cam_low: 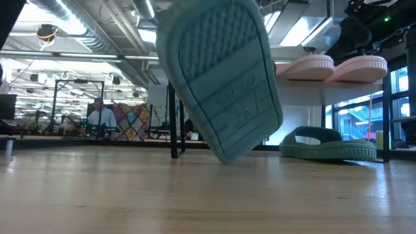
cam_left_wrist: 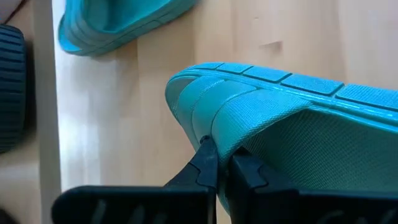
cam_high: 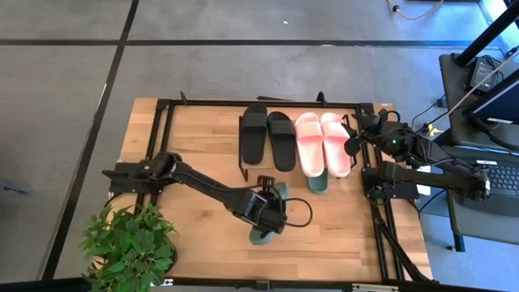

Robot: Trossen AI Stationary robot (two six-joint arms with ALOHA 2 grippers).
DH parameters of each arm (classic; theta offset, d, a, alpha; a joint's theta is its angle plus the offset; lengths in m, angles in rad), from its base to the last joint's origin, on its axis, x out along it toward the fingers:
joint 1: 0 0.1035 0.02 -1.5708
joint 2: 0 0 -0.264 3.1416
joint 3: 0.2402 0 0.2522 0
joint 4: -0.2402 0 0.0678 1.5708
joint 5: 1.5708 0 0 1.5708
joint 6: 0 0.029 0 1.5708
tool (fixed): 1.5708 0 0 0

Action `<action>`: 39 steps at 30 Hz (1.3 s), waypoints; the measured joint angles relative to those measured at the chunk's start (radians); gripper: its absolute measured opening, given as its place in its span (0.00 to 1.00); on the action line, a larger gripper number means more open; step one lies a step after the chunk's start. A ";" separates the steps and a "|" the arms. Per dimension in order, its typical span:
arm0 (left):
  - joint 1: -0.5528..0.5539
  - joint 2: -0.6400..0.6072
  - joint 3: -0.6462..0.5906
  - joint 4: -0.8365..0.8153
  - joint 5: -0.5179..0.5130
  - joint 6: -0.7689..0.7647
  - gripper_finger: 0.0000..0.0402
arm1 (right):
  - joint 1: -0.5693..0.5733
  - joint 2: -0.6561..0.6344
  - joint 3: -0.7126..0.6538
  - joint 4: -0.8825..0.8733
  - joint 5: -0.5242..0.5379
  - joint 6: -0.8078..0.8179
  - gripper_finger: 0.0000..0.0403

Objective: Pick and place slides into the shelf
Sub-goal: Put the green slide under the shelf

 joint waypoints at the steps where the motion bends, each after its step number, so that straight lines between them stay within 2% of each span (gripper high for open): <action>1: 0.000 0.012 0.013 -0.014 -0.013 0.000 0.01 | 0.000 0.000 0.000 0.000 0.000 0.000 0.56; 8: 0.011 0.036 0.038 -0.038 -0.095 -0.008 0.01 | 0.000 0.000 0.000 0.000 0.000 0.000 0.56; 29: 0.083 0.035 0.009 -0.015 -0.094 -0.065 0.01 | 0.000 0.000 0.000 -0.001 0.000 0.002 0.56; 39: 0.103 0.103 0.014 0.019 -0.104 -0.057 0.01 | 0.000 0.000 0.000 -0.001 0.000 0.002 0.56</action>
